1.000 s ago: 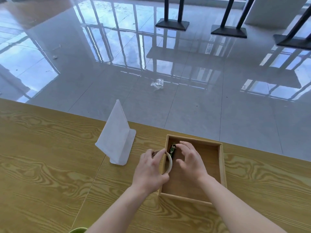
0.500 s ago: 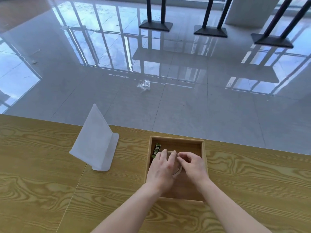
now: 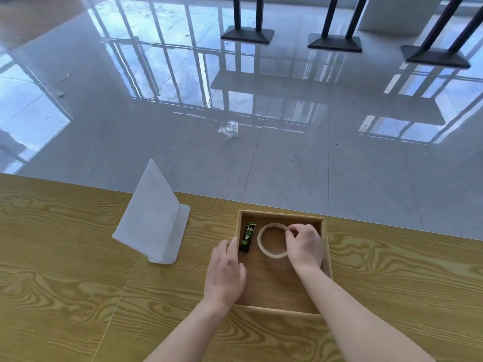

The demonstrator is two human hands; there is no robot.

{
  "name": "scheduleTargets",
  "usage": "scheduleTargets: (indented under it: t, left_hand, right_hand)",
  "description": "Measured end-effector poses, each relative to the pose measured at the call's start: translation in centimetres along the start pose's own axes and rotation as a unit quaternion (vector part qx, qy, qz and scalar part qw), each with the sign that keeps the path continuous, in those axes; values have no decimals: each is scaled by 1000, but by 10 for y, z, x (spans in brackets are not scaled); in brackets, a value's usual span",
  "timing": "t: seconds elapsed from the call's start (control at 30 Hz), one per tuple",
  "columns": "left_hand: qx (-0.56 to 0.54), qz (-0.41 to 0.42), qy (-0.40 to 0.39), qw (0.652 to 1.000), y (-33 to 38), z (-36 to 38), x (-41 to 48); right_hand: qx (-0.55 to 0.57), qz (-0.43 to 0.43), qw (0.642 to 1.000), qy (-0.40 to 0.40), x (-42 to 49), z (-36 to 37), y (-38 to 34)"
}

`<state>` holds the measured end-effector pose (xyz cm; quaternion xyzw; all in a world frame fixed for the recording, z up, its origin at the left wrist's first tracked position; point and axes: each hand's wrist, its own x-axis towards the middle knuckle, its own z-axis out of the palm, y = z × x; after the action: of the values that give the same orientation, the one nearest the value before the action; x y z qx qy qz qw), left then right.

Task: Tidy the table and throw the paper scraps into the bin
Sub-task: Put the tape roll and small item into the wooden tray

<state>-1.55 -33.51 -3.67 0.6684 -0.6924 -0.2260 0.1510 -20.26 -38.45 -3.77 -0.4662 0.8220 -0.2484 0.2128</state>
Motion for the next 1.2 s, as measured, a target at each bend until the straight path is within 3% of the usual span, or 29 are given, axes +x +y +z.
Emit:
scheduleTargets:
  t: [0.3,0.5,0.6,0.7,1.2]
  left_hand:
    - [-62,-56,-10,996,-16,-1,-6]
    - [-74,-72,8,995,-26,-6,-6]
    - [-79,-75,15,994,-26,-7,-13]
    - [-71,-68,13,995,-28,-7,-22]
    - [-63,-155,65,984,-63,-41,-22]
  right_hand:
    - [50,-34,998,-26,-11,0,1]
    - [5,-131,990,48,-33,-52,50]
    - [-36,-56,996,52,-40,-67,68]
    - [-52,37,997,-38,-48,-61,74]
    - [-48,-22,995,-82,-47,-9,11]
